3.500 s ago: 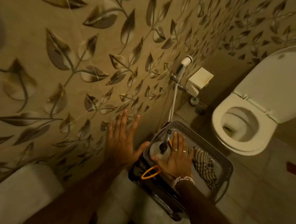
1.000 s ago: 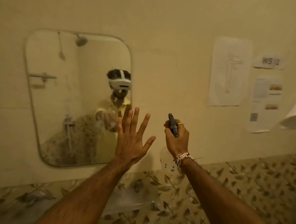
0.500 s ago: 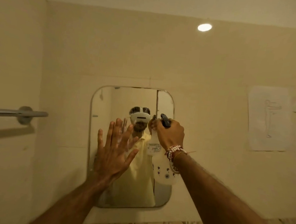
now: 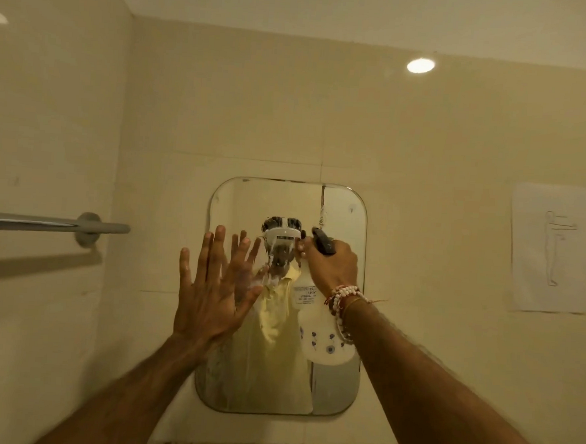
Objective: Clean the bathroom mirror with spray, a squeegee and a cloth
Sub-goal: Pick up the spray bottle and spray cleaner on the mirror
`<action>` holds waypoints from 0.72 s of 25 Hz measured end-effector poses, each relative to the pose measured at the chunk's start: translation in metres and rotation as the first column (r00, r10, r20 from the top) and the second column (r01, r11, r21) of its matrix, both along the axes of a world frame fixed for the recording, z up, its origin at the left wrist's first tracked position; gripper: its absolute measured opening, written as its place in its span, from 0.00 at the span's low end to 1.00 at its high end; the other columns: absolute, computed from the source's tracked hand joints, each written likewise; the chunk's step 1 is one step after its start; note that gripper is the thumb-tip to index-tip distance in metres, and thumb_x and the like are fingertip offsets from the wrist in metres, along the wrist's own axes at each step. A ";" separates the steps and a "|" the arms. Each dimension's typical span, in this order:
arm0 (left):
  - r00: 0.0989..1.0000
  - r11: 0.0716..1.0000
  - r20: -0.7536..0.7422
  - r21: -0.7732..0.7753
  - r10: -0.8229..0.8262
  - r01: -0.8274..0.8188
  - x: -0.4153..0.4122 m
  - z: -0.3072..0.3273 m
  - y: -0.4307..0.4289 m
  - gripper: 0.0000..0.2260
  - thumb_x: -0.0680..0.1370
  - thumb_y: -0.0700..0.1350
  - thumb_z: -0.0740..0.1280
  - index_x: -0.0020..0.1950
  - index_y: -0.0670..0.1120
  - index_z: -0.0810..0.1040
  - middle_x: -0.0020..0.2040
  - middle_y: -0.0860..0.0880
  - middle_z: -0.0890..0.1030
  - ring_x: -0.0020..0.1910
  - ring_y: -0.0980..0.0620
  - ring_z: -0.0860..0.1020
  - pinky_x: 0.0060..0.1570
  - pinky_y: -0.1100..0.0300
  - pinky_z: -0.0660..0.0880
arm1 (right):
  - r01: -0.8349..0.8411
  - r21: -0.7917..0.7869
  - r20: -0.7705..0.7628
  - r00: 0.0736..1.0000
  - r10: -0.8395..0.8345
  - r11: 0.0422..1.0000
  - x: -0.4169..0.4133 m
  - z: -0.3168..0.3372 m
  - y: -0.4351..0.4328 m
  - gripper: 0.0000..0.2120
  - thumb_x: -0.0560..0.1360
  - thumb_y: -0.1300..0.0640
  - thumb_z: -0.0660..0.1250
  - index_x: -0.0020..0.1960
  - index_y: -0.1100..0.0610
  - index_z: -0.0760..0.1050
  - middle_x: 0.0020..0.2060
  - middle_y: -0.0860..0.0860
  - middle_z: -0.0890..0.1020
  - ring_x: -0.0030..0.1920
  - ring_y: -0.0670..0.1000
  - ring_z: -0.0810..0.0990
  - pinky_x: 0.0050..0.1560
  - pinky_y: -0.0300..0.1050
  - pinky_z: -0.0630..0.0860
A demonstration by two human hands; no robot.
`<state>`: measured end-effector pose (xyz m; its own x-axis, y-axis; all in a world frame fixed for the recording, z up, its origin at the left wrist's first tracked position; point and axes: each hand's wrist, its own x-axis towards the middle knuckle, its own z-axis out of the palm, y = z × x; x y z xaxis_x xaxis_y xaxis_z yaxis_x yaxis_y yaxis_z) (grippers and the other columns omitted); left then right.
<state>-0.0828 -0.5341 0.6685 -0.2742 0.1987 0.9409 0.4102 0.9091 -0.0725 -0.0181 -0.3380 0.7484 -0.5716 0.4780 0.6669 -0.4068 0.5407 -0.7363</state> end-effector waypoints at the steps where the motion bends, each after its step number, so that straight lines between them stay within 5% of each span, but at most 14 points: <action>1: 1.000 1.000 0.004 0.009 0.002 -0.002 0.001 0.003 -0.001 0.38 0.81 0.69 0.48 0.86 0.51 0.51 0.86 0.40 0.42 0.85 0.41 0.44 0.80 0.32 0.42 | -0.025 0.024 -0.017 1.000 0.026 0.999 -0.001 -0.002 -0.009 0.16 0.77 0.44 0.68 0.49 0.58 0.81 0.38 0.51 0.81 0.39 0.52 0.79 0.40 0.43 0.76; 5: 0.999 1.000 -0.021 0.007 0.026 -0.026 0.001 0.006 -0.006 0.38 0.81 0.69 0.49 0.86 0.50 0.52 0.86 0.40 0.42 0.85 0.42 0.44 0.80 0.34 0.40 | -0.020 0.005 -0.064 0.998 0.020 1.000 -0.006 -0.004 -0.040 0.18 0.78 0.42 0.67 0.49 0.58 0.81 0.39 0.52 0.83 0.40 0.53 0.82 0.46 0.51 0.82; 10: 0.996 0.997 -0.036 0.016 0.081 -0.080 -0.005 0.005 -0.031 0.37 0.81 0.69 0.49 0.86 0.50 0.53 0.86 0.40 0.44 0.85 0.41 0.45 0.79 0.31 0.45 | -0.124 0.025 -0.038 0.991 0.125 0.992 -0.009 -0.008 -0.063 0.13 0.78 0.46 0.68 0.47 0.56 0.78 0.35 0.47 0.80 0.35 0.44 0.76 0.37 0.38 0.71; 15: 0.995 0.995 -0.021 0.016 0.097 -0.096 -0.006 0.000 -0.047 0.37 0.82 0.69 0.47 0.86 0.51 0.53 0.86 0.41 0.44 0.85 0.41 0.45 0.79 0.30 0.46 | -0.013 0.036 0.077 0.997 0.010 0.999 -0.011 -0.018 -0.078 0.17 0.77 0.40 0.66 0.37 0.51 0.74 0.33 0.46 0.79 0.39 0.51 0.79 0.35 0.35 0.67; 18: 0.995 0.994 0.001 0.014 0.104 -0.104 -0.007 -0.001 -0.051 0.37 0.81 0.69 0.47 0.86 0.51 0.51 0.86 0.41 0.43 0.85 0.41 0.44 0.79 0.31 0.45 | -0.099 0.073 0.084 0.992 0.093 0.992 -0.018 -0.034 -0.077 0.16 0.77 0.42 0.67 0.46 0.55 0.81 0.42 0.53 0.84 0.46 0.55 0.83 0.49 0.47 0.81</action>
<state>-0.0900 -0.5846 0.6673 -0.2933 0.1560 0.9432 0.3136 0.9477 -0.0593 -0.0363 -0.4150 0.7146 -0.6655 0.3676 0.6496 -0.4006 0.5584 -0.7264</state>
